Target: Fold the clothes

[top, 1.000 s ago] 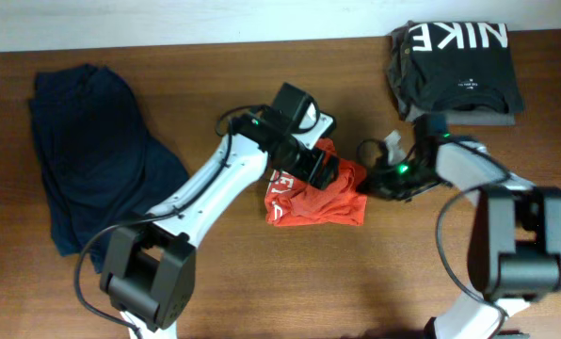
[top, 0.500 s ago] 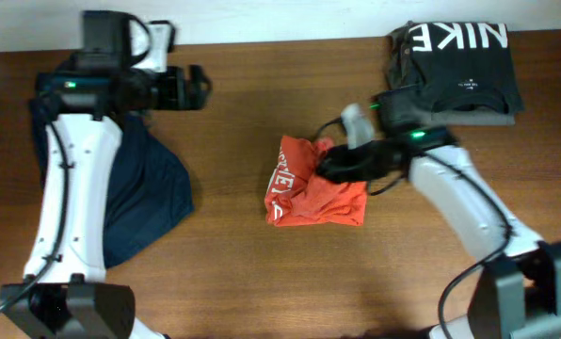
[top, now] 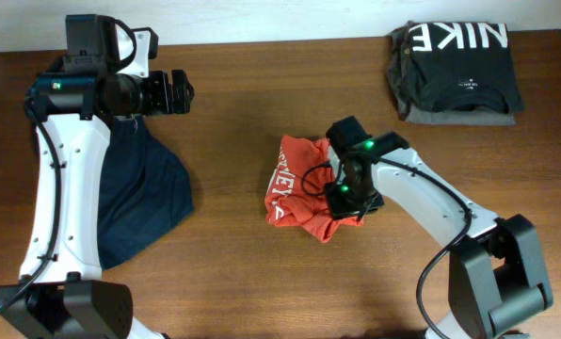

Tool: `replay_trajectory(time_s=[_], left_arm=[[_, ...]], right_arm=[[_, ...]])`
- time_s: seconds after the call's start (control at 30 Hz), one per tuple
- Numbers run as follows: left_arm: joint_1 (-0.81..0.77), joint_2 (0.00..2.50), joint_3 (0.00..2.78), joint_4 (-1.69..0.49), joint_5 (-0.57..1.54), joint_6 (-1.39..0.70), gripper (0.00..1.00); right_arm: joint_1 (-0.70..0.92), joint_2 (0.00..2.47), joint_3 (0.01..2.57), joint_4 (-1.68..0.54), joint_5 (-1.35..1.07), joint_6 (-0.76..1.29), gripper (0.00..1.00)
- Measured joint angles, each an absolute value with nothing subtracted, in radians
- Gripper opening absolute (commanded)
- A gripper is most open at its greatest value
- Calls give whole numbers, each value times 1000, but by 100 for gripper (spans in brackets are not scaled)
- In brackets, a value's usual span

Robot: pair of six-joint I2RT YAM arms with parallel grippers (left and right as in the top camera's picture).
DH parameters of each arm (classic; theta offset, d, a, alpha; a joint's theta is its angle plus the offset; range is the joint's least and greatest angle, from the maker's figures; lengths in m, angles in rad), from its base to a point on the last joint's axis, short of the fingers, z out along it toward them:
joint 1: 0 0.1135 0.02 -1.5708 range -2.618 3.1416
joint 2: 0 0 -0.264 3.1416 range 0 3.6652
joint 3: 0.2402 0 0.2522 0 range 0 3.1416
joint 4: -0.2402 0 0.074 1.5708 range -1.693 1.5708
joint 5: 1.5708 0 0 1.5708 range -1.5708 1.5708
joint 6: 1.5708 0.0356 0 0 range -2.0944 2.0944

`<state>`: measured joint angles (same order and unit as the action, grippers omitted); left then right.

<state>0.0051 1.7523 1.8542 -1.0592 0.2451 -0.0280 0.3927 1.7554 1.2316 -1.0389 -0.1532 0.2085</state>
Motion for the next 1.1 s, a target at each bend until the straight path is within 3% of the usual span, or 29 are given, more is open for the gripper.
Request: replay_trajectory(time_s=[0.03, 0.17, 0.43, 0.6, 0.7, 0.73, 0.83, 0.97, 1.0, 1.03, 1.07, 1.1], left_arm=[[5, 1752, 1854, -1059, 245, -28, 99], [5, 1752, 1853, -1074, 210, -28, 99], [5, 1752, 1853, -1074, 181, -28, 99], [5, 1752, 1853, -1073, 167, -28, 99], [5, 1752, 1853, -1073, 163, -28, 99], [5, 1752, 1853, -1073, 163, -28, 99], [5, 1752, 1853, -1073, 160, -28, 99], [5, 1752, 1853, -1073, 159, -28, 99], [5, 1752, 1853, -1073, 159, -28, 99], [5, 1752, 1853, -1073, 159, -28, 99], [5, 1752, 1853, -1073, 159, -28, 99], [5, 1752, 1853, -1073, 159, -28, 99]], right_arm=[[384, 1756, 1232, -1047, -141, 216, 40], [364, 1755, 1232, -1044, -134, 231, 40], [268, 1686, 1311, -941, -242, 140, 48], [267, 1739, 1314, -856, -298, 89, 48], [267, 1817, 1314, -828, -306, 75, 29], [267, 1840, 1314, -813, -305, 72, 18], [253, 1860, 1313, -742, -305, 76, 8], [203, 1860, 1331, -686, -305, 80, 4], [185, 1860, 1338, -670, -305, 81, 4], [177, 1860, 1340, -667, -305, 81, 12], [163, 1860, 1346, -667, -305, 81, 42], [152, 1860, 1348, -675, -305, 84, 49]])
